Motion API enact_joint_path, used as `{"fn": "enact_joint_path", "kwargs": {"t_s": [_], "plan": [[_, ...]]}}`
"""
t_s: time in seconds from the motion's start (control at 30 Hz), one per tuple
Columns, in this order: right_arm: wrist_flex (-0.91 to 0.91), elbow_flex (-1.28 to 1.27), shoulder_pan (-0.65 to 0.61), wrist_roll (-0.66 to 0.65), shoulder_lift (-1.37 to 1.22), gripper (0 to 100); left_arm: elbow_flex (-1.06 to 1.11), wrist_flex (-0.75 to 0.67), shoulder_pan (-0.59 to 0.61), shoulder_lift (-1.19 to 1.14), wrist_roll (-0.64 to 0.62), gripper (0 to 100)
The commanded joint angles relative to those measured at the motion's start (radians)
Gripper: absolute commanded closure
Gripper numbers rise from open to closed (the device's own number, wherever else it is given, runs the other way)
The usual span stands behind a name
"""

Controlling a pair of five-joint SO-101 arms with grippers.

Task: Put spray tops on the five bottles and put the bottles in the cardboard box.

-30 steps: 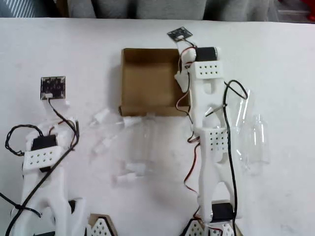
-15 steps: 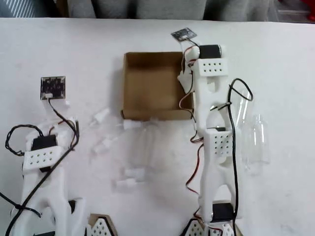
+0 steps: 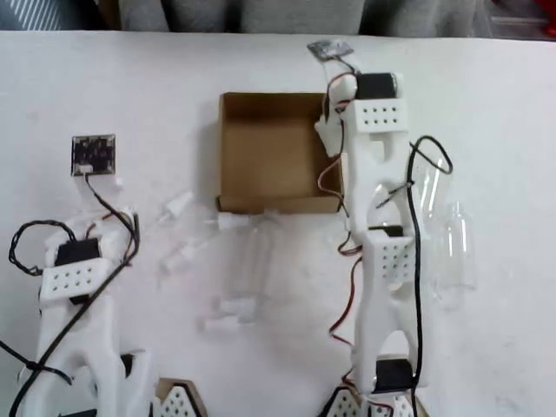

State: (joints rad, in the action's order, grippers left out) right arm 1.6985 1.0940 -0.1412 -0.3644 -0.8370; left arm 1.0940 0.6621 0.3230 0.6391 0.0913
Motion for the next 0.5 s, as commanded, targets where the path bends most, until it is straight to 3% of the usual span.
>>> {"fn": "enact_joint_path", "kwargs": {"t_s": [0.0,0.1,0.3,0.47], "plan": [[0.027,-0.071,0.021,0.011,0.223,74.5,-0.006,-0.025,-0.007,-0.001,-0.002,98],[0.025,-0.218,0.021,0.011,0.371,78.6,-0.006,-0.025,-0.007,-0.001,-0.002,98],[0.022,-0.537,0.016,0.009,0.639,98.9,-0.006,-0.025,-0.007,-0.001,-0.002,98],[0.021,-0.810,-0.022,-0.058,0.852,98.1,-0.008,-0.034,0.024,-0.001,-0.002,98]]}}
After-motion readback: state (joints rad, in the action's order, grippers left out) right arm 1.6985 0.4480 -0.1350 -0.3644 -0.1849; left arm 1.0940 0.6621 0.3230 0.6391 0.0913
